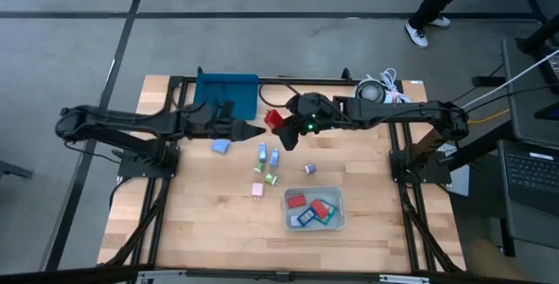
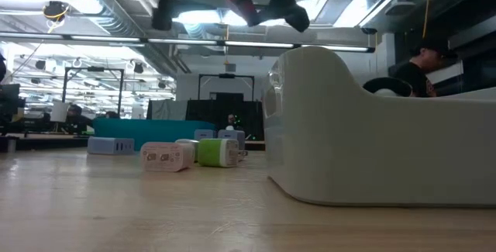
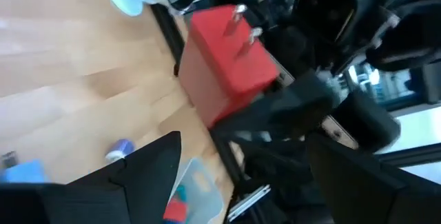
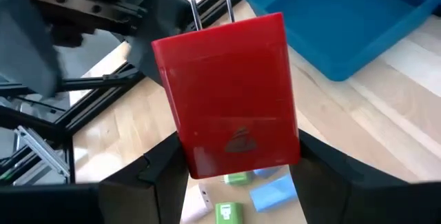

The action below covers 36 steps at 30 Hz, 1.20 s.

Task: Pick & Place Office items
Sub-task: Put the red charger adapter into the blue bin

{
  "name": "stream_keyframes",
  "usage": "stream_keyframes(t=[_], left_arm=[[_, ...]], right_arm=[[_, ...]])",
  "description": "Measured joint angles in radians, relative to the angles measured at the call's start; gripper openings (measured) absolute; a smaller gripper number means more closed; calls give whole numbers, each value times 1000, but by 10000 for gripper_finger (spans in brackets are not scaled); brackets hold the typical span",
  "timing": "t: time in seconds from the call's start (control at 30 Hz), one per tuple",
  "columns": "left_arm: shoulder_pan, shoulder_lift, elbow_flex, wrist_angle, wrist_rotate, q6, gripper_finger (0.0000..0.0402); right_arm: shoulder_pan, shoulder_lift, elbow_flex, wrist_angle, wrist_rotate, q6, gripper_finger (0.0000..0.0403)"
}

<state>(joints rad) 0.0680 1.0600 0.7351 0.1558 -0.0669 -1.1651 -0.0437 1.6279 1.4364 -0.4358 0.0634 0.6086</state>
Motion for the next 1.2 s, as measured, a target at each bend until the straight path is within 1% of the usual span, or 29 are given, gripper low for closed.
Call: stream_keyframes(t=[0.07,0.2,0.33,0.57,0.83,0.93,1.03,1.13,1.2], left_arm=[[6,31,0,69,3,-3,308],[15,73,0,132,23,-14,308],[15,106,0,132,12,-11,305],[33,119,0,134,-58,24,295],[60,119,0,133,-27,43,280],[59,119,0,132,-26,53,277],[57,119,0,87,-23,70,275],[43,119,17,-24,-22,85,273],[32,119,26,-44,-39,91,272]], right_arm=[[0,0,1,-5,0,-8,211],[-1,6,2,-22,1,-7,211],[-1,6,2,-18,1,-7,211],[0,6,2,-21,0,-2,211],[0,7,2,-36,-4,28,211],[0,34,2,-55,-22,42,211],[0,62,2,-54,-26,57,211],[0,83,2,-62,-22,62,211],[0,85,2,-63,-22,62,211]])
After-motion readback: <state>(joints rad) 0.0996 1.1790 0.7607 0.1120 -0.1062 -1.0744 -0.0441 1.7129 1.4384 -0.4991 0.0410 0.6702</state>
